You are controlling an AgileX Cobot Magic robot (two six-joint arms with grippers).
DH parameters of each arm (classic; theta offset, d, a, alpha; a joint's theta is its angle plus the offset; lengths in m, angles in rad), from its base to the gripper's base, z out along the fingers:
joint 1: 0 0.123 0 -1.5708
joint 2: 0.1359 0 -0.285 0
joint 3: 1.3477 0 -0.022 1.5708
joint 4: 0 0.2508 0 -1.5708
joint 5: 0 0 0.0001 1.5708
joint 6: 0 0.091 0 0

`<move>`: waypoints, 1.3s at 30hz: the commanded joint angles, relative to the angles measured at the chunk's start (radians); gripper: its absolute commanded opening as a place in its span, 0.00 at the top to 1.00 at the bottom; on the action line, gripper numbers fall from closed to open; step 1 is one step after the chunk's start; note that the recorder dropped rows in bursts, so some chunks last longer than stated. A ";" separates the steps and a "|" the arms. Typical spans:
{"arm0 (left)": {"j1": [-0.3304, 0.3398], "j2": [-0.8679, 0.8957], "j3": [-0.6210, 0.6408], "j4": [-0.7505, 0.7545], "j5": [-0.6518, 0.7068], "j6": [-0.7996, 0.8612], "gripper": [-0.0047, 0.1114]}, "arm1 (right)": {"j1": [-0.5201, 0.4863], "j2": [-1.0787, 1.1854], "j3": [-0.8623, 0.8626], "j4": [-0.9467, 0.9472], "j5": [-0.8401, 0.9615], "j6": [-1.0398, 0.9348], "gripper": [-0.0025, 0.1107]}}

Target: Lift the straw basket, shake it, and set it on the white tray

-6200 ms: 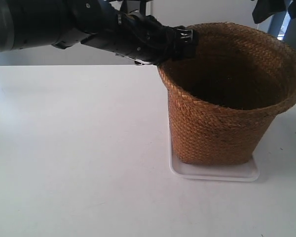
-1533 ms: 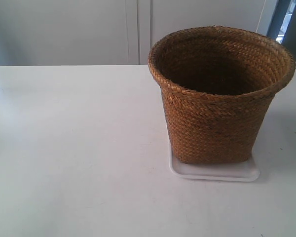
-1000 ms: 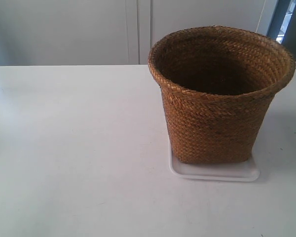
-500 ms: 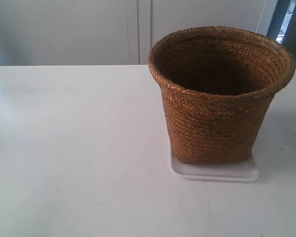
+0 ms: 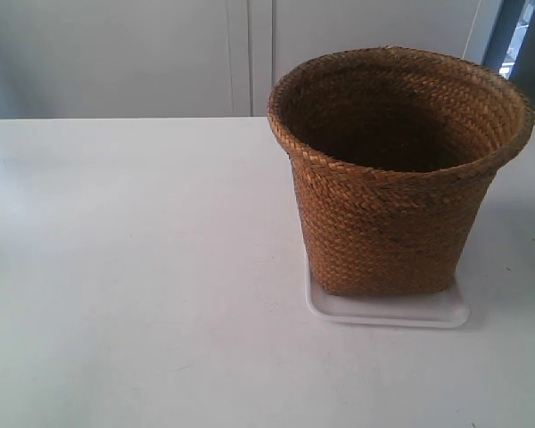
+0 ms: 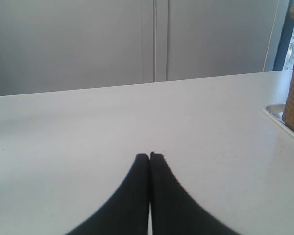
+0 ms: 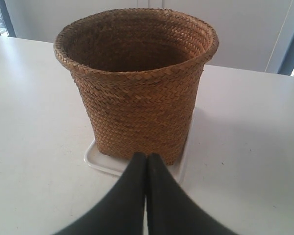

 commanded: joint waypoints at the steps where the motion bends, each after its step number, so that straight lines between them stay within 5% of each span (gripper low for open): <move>1: 0.002 -0.006 0.004 -0.001 -0.005 -0.004 0.96 | 0.001 -0.005 0.005 -0.002 -0.006 -0.004 0.98; 10: 0.002 -0.006 0.004 -0.001 -0.005 -0.004 0.96 | 0.001 -0.005 0.009 -0.046 -0.054 -0.067 0.98; 16: 0.002 -0.006 0.004 -0.001 -0.005 -0.004 0.96 | 0.001 0.001 0.197 -0.046 -0.710 -0.101 0.98; 24: 0.002 -0.006 0.004 -0.001 -0.005 -0.004 0.96 | 0.001 0.010 0.611 -0.035 -1.240 -0.008 0.98; 39: 0.002 -0.006 0.004 -0.001 -0.001 -0.002 0.96 | -0.001 0.005 0.666 -0.037 -1.226 0.016 0.98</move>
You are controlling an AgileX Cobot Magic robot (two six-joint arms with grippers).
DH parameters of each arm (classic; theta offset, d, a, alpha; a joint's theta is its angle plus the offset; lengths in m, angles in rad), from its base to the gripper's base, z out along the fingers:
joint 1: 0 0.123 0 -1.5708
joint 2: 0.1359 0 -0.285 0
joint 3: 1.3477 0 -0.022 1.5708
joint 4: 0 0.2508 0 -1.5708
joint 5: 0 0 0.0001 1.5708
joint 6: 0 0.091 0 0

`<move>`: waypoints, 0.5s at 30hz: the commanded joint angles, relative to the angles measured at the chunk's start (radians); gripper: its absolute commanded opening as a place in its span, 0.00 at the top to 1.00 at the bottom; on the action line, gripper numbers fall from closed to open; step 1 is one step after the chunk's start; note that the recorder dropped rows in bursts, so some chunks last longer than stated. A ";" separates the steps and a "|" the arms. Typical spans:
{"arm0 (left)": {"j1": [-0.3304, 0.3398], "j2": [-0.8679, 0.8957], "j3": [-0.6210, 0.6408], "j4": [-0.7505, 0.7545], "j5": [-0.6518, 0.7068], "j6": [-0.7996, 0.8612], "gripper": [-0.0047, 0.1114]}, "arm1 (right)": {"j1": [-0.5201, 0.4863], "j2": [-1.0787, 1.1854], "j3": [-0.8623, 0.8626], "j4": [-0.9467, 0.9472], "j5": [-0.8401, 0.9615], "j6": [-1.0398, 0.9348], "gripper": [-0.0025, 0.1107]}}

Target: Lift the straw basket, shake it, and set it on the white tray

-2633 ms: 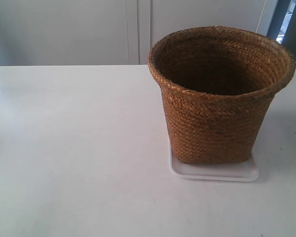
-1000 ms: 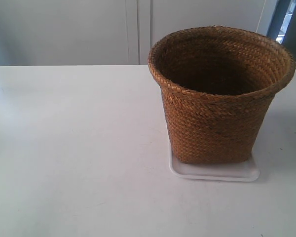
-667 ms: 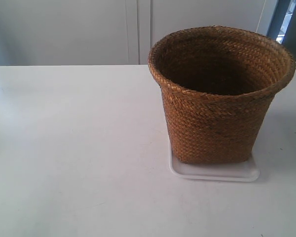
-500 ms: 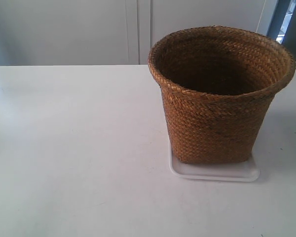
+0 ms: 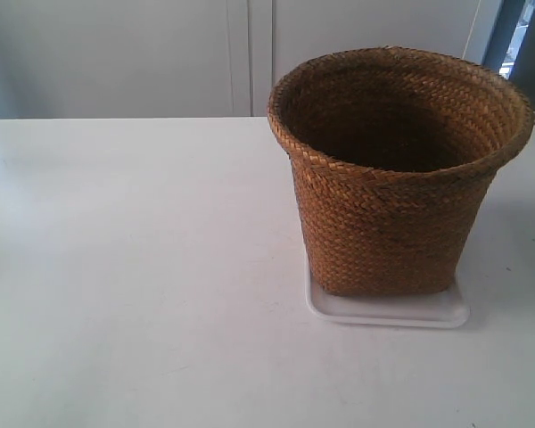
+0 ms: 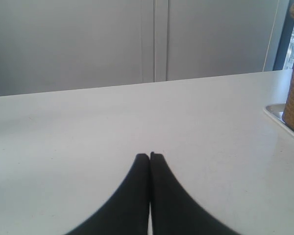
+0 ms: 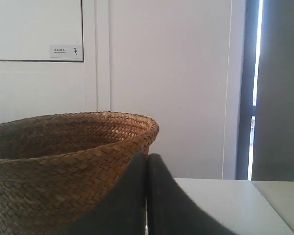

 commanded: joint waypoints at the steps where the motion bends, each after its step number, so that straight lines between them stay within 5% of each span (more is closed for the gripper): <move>1: 0.002 -0.006 0.004 -0.002 -0.001 -0.002 0.96 | -0.001 -0.002 0.004 0.000 0.000 0.006 0.98; 15: -0.003 -0.006 0.004 -0.002 -0.001 -0.002 0.96 | -0.001 -0.002 0.004 0.000 0.000 0.006 0.98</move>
